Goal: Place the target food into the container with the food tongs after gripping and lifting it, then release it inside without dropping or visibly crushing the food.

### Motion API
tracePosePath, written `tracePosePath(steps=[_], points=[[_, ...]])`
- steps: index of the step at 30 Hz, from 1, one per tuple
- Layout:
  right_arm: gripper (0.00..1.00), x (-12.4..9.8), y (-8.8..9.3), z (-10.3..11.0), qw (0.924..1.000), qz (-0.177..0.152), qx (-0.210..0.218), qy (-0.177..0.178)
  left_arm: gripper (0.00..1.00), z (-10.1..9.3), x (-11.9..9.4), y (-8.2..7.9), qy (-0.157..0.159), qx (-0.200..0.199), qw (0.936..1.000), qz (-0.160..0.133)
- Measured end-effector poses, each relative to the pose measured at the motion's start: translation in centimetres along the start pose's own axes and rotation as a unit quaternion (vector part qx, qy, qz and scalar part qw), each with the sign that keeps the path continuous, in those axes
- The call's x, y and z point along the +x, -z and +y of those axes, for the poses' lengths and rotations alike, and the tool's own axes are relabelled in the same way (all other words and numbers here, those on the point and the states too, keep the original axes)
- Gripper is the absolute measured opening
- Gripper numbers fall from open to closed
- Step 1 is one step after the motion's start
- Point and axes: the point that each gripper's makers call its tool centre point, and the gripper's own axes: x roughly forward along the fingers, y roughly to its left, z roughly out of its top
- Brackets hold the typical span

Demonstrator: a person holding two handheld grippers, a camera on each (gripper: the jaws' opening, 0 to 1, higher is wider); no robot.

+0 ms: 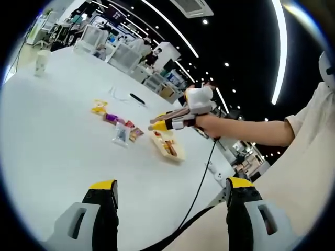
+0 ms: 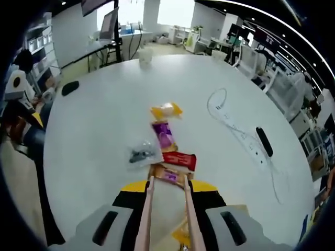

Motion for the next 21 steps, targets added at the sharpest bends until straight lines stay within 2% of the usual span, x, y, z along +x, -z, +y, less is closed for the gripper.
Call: tracePosePath(steps=[21], points=[[0.29, 1.02, 0.74, -0.13, 0.9994, 0.020, -0.027, -0.004, 0.85, 0.39, 0.51, -0.11, 0.002, -0.007, 1.0000, 0.005]])
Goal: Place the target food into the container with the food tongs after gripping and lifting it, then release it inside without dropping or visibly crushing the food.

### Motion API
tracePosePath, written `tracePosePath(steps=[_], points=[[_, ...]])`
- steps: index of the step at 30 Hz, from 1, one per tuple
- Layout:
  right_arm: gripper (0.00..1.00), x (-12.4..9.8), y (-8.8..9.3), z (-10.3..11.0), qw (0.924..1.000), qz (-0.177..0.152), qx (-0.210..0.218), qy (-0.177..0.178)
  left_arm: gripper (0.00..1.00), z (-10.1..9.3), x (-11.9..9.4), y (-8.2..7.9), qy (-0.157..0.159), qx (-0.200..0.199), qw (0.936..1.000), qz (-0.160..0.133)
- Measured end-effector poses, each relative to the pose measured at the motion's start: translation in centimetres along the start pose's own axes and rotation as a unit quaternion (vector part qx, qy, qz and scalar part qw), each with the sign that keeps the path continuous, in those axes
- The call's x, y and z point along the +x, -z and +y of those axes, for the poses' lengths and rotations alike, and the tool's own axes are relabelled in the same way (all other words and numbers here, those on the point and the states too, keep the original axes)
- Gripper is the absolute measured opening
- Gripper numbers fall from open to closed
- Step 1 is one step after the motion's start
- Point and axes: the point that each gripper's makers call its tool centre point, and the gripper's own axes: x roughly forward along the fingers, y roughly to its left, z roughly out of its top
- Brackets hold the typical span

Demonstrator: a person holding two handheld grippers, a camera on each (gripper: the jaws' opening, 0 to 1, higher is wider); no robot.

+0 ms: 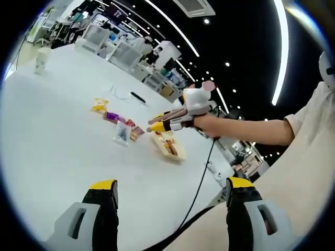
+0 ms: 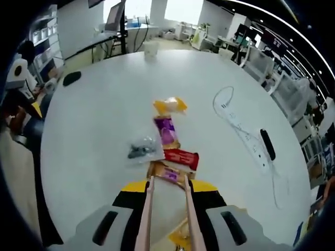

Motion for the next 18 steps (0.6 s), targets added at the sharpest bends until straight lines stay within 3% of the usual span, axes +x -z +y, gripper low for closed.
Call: tracePosePath(steps=[18], points=[[0.29, 1.9, -0.4, 0.3, 0.9995, 0.012, -0.019, -0.020, 0.86, 0.7, -0.4, 0.0, -0.008, -0.012, 0.9999, -0.004]])
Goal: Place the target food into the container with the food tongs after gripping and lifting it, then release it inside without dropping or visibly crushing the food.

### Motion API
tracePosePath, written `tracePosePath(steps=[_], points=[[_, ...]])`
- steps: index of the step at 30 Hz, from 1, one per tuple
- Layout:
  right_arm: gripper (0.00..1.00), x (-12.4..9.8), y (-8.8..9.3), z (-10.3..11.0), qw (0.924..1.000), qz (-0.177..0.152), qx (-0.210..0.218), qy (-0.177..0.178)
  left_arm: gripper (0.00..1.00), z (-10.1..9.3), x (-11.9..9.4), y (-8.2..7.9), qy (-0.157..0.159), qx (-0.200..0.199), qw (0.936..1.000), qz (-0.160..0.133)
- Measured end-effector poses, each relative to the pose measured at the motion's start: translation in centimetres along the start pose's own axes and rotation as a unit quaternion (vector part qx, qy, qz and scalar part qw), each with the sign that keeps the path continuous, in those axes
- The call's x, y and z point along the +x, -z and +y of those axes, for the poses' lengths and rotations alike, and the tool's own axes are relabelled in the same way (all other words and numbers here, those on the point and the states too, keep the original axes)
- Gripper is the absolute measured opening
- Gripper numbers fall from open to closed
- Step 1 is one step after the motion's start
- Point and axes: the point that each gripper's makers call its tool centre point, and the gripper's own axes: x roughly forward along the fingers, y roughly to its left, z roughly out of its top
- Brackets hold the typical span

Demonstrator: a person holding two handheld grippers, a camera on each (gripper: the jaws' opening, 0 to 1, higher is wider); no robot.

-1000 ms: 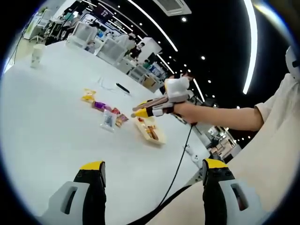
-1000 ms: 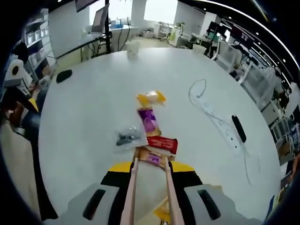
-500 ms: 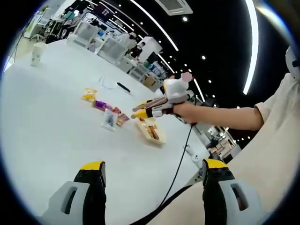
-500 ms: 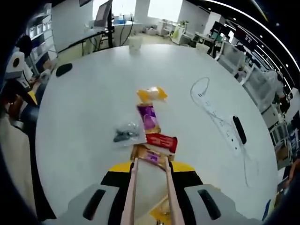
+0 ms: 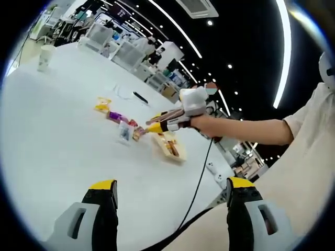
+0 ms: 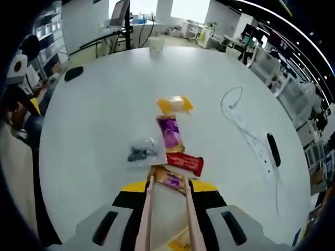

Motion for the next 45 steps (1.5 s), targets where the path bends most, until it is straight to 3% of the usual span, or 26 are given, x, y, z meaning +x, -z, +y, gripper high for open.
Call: tracePosePath(steps=[12, 45], points=[[0.29, 1.0, 0.9, 0.0, 0.9973, 0.026, -0.068, -0.012, 0.85, 0.4, -0.2, 0.4, -0.007, -0.006, 1.0000, -0.001], [0.29, 2.9, 1.6, -0.9, 0.9859, 0.042, -0.157, -0.041, 0.86, 0.5, 0.4, 0.6, -0.014, -0.021, 0.9997, -0.005]])
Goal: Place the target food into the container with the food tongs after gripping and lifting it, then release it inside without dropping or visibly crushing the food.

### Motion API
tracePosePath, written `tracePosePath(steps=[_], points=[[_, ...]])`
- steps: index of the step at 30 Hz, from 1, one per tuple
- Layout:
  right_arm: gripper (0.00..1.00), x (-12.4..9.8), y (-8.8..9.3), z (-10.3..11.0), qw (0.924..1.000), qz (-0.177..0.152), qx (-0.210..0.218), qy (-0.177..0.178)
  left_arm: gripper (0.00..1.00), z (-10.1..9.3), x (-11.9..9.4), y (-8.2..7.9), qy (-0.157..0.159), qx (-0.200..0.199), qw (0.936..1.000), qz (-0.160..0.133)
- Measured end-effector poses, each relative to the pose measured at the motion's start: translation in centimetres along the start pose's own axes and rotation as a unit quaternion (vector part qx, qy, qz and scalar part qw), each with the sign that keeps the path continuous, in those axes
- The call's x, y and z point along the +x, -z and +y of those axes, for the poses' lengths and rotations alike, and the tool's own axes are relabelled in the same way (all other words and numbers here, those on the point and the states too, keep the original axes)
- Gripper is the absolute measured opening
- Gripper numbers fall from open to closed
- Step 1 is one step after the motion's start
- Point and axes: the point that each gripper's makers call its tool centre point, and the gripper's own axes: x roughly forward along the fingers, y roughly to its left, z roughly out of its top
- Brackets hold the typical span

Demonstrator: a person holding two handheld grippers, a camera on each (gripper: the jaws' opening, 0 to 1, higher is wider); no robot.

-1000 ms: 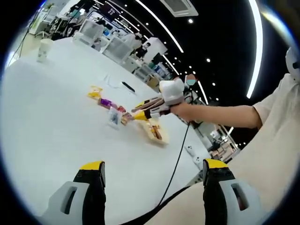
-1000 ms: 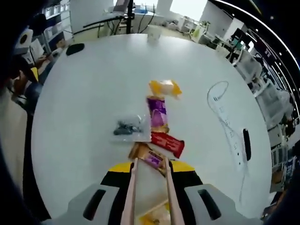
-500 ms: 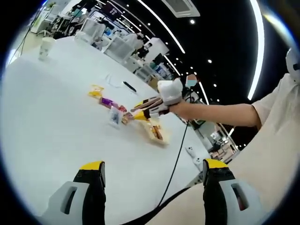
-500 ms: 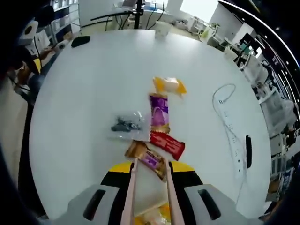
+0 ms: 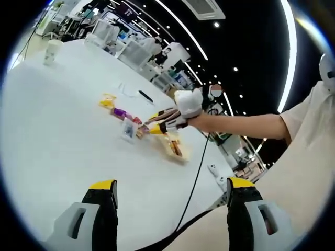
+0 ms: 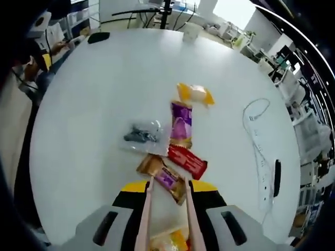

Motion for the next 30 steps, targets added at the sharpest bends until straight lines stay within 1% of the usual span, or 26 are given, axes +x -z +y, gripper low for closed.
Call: tracePosePath(steps=[3, 5, 7, 10, 13, 14, 17, 19, 20, 21, 23, 26, 30], points=[[0.29, 0.0, 0.3, -0.1, 1.0000, 0.001, -0.004, 0.000, 0.87, -0.1, 0.0, -0.2, 0.003, -0.008, 0.9999, -0.009], [0.29, 0.1, 0.4, -0.1, 0.9999, 0.006, -0.016, -0.002, 0.88, -0.2, 0.0, -0.3, 0.006, -0.011, 0.9999, -0.012], [0.29, 0.1, 0.6, -0.3, 0.9997, 0.012, -0.023, -0.001, 0.87, -0.2, 0.0, -0.2, 0.004, -0.007, 0.9999, -0.009], [0.29, 0.2, 0.5, -0.6, 0.9996, 0.011, -0.025, 0.001, 0.87, -0.2, 0.1, -0.2, 0.004, -0.006, 0.9999, -0.008], [0.29, 0.3, 0.1, -0.6, 0.9990, 0.009, -0.043, -0.004, 0.87, -0.2, 0.0, -0.1, 0.002, -0.008, 0.9999, -0.009], [0.29, 0.4, -0.1, -0.5, 0.9982, 0.011, -0.058, -0.006, 0.87, -0.2, 0.0, -0.1, 0.002, -0.008, 0.9999, -0.009], [0.29, 0.7, 0.0, -0.4, 0.9974, 0.015, -0.070, -0.010, 0.87, -0.2, 0.0, 0.0, 0.001, -0.008, 0.9999, -0.008], [0.29, 1.0, 0.1, -0.2, 0.9943, 0.028, -0.102, -0.015, 0.87, -0.2, 0.0, 0.1, 0.001, -0.008, 0.9999, -0.008], [0.29, 1.1, 0.1, -0.1, 0.9931, 0.032, -0.111, -0.017, 0.87, -0.1, 0.0, 0.1, 0.001, -0.009, 0.9999, -0.008], [0.29, 1.5, 0.3, 0.0, 0.9905, 0.040, -0.130, -0.020, 0.87, -0.1, 0.0, 0.2, -0.001, -0.008, 0.9999, -0.007], [0.29, 1.9, 0.3, -0.1, 0.9910, 0.036, -0.128, -0.019, 0.87, 0.0, -0.1, 0.3, -0.006, -0.001, 1.0000, -0.002], [0.29, 1.9, -0.2, -0.1, 0.9917, 0.032, -0.123, -0.022, 0.87, 0.0, -0.2, 0.2, -0.005, -0.005, 1.0000, -0.006], [0.29, 2.0, -0.2, -0.1, 0.9904, 0.035, -0.131, -0.025, 0.87, 0.1, -0.3, 0.4, -0.008, -0.006, 0.9999, -0.006]])
